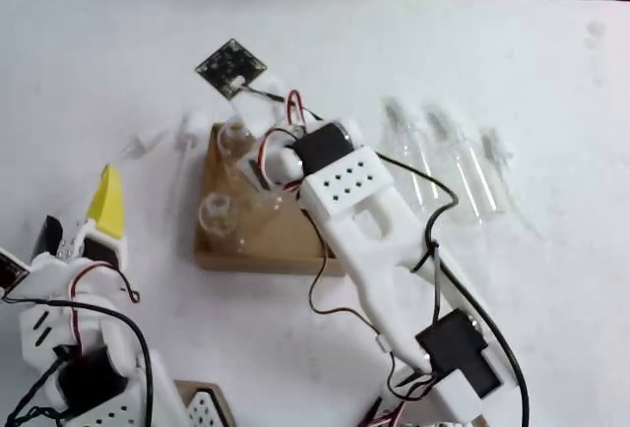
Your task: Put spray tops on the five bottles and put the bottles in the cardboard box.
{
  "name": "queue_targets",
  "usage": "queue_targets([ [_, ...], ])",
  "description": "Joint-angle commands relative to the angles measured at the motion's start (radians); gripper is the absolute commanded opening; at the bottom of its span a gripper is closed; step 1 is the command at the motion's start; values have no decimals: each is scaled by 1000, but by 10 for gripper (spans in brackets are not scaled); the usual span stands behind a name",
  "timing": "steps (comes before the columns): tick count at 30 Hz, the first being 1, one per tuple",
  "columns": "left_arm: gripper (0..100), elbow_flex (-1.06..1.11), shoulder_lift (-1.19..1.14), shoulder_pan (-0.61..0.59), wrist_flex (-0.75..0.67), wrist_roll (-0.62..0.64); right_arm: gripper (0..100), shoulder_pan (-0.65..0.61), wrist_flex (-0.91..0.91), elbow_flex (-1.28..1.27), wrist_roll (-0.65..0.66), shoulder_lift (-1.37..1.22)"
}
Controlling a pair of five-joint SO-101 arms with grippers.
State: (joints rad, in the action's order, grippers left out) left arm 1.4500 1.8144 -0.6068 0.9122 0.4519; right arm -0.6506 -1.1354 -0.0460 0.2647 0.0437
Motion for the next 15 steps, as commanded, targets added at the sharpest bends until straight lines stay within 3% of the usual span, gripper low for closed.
queue_targets([
  [1, 367, -5, 8, -8, -28, -17, 15, 28, 24, 8, 12, 7],
  [15, 366, -3, 8, -8, -26, -18, 22, 28, 15, -8, 12, 7],
])
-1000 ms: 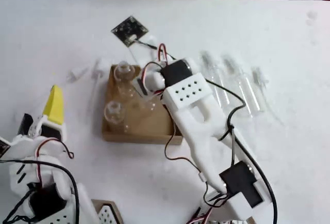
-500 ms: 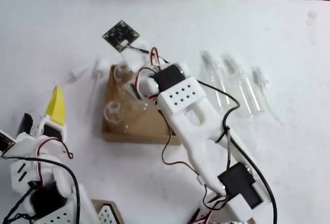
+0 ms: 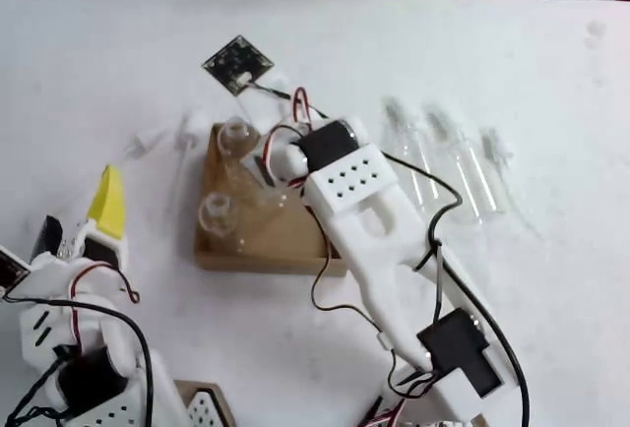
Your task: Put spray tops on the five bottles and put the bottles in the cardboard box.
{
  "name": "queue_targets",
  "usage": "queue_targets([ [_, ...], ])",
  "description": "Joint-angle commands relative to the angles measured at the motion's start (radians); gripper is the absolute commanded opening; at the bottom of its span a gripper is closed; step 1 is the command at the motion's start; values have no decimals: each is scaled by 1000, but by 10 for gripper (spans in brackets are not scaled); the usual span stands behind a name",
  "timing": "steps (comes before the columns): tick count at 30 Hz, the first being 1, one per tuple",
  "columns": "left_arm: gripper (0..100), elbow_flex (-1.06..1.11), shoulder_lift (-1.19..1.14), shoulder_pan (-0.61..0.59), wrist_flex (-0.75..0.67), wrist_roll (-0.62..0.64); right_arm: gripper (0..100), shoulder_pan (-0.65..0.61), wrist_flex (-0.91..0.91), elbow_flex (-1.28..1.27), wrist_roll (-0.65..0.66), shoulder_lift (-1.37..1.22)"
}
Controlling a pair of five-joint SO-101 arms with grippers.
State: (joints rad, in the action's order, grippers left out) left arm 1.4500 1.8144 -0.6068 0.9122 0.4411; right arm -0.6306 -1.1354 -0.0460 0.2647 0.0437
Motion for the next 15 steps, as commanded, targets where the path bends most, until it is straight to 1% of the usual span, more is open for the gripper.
queue_targets([
  [1, 366, -3, 8, -8, -26, -8, 36, 8, 15, -14, 12, 7],
  [6, 366, -3, 8, -8, -26, -8, 151, 8, -19, -14, 11, 16],
  [11, 366, -3, 8, -8, -26, -8, 165, 8, -84, 37, 6, 19],
  [15, 366, -2, 8, -8, -26, -8, 166, 24, -211, 166, 9, 51],
])
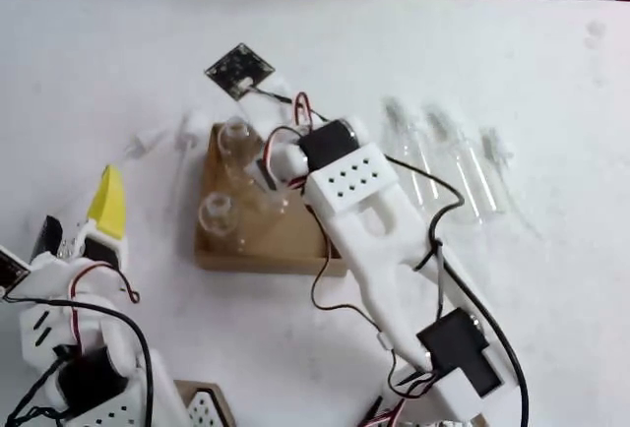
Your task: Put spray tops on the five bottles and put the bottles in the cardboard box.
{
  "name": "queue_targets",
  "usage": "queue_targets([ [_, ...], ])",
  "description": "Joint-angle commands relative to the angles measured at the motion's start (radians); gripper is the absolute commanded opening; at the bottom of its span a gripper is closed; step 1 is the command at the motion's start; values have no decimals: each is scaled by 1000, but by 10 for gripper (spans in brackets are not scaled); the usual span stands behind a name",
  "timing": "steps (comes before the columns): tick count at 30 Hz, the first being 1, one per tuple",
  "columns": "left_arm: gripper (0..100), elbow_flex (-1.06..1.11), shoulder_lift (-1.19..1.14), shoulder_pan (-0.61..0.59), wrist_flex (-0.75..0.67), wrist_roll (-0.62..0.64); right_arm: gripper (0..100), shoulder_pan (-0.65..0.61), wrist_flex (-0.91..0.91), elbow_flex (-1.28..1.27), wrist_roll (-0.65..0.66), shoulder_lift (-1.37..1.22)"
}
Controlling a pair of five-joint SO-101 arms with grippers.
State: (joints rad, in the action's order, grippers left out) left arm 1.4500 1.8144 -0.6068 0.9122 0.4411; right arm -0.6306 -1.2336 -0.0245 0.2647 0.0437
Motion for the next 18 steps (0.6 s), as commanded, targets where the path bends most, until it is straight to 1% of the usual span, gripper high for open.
queue_targets([
  [1, 366, -2, 8, -8, -26, -8, 166, 38, -154, 189, 9, 73],
  [4, 366, -2, 8, -8, -25, -8, 166, 93, -260, 318, 6, 156],
  [7, 366, -2, 8, -8, -25, -8, 166, 191, -335, 391, 11, 239],
  [14, 366, 3, 8, -8, -21, -8, 163, 527, -484, 393, 11, 325],
  [18, 366, 34, 8, -8, -64, -9, 163, 708, -486, 295, 14, 344],
])
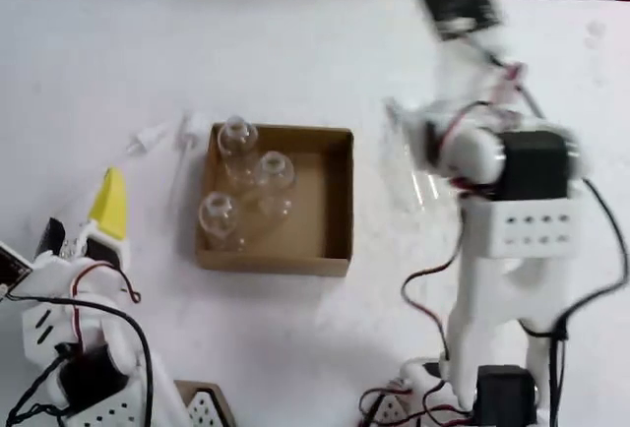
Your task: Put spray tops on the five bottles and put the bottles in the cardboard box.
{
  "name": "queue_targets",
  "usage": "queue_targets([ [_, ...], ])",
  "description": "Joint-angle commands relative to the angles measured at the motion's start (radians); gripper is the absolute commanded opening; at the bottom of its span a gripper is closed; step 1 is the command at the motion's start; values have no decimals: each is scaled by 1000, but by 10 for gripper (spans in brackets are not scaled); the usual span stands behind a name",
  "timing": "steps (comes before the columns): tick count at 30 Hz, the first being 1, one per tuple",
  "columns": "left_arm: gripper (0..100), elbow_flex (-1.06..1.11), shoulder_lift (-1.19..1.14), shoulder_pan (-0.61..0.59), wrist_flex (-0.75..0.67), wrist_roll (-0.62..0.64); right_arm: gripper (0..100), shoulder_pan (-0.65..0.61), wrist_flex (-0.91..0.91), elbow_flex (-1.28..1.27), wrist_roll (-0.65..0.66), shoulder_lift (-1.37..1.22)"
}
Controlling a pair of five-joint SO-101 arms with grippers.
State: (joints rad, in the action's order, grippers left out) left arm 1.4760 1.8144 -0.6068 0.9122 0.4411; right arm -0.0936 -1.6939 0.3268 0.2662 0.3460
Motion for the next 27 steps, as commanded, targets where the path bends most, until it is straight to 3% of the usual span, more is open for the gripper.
queue_targets([
  [1, 366, 18, 8, -8, -78, -9, 164, 203, -24, -97, 15, 50],
  [7, 365, 37, 8, -8, -104, -9, 166, 337, -24, -347, 241, 148],
  [14, 365, 37, 8, -8, -104, -9, 166, 421, 150, -701, 322, 389],
  [19, 365, 37, 8, -8, -106, -9, 163, 387, 213, -875, 359, 611],
  [27, 365, 37, 8, -8, -106, -9, 163, 217, 102, -882, 354, 746],
])
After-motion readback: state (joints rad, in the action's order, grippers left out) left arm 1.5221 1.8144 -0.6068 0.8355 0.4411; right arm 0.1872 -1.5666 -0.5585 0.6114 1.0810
